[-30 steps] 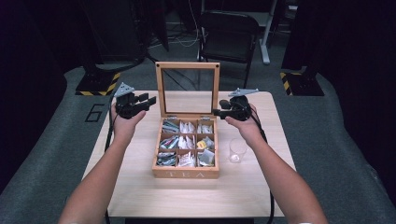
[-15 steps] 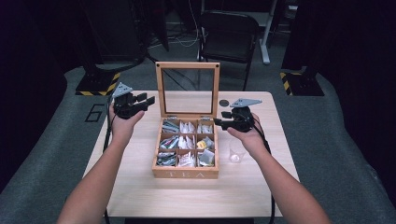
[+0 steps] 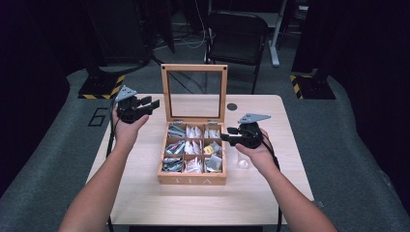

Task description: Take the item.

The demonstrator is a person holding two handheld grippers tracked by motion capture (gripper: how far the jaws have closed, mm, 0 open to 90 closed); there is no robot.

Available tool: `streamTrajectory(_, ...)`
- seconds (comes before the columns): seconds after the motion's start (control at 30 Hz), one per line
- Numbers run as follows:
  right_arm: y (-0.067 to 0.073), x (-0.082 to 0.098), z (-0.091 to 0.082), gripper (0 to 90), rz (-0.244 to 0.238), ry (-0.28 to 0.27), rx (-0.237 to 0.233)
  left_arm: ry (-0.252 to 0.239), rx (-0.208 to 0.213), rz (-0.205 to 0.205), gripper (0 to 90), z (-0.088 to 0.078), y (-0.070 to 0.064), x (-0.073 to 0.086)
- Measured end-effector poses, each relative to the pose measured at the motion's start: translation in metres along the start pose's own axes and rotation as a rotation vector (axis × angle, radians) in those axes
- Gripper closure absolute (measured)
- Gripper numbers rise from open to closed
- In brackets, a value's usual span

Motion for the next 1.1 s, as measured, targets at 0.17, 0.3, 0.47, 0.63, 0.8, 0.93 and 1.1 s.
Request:
streamTrajectory(0.17, 0.005, 0.008, -0.002, 56.7, -0.008, 0.006, -0.005, 0.002, -0.002, 0.002, 55.1, -0.001, 0.001, 0.001)
streamTrajectory(0.3, 0.009, 0.011, -0.004, 56.6, -0.013, 0.001, -0.012, 0.002, -0.002, -0.003, 55.1, -0.002, 0.002, 0.003)
streamTrajectory(0.47, 0.015, 0.016, -0.004, 56.6, -0.033, 0.008, -0.012, -0.002, -0.008, -0.012, 55.1, -0.002, 0.003, 0.004)
streamTrajectory(0.63, 0.023, 0.023, -0.003, 56.6, -0.048, 0.011, -0.015, 0.003, -0.009, -0.011, 55.1, -0.003, 0.005, 0.006)
streamTrajectory(0.8, 0.029, 0.029, -0.002, 56.6, -0.048, 0.018, -0.029, -0.002, -0.015, -0.012, 55.1, -0.005, 0.006, 0.006)
streamTrajectory(0.93, 0.034, 0.034, 0.000, 56.7, -0.045, 0.022, -0.041, 0.001, -0.017, -0.014, 55.1, -0.005, 0.006, 0.007)
streamTrajectory(1.1, 0.037, 0.040, 0.003, 56.6, -0.053, 0.027, -0.031, 0.003, -0.017, -0.011, 55.1, -0.004, 0.006, 0.008)
Point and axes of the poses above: each handheld gripper's, and its own axes: z roughly forward along the jaws, x roughly out of its underside, y roughly to its left, the point moved 7 cm from there along z, roughly forward along the jaws
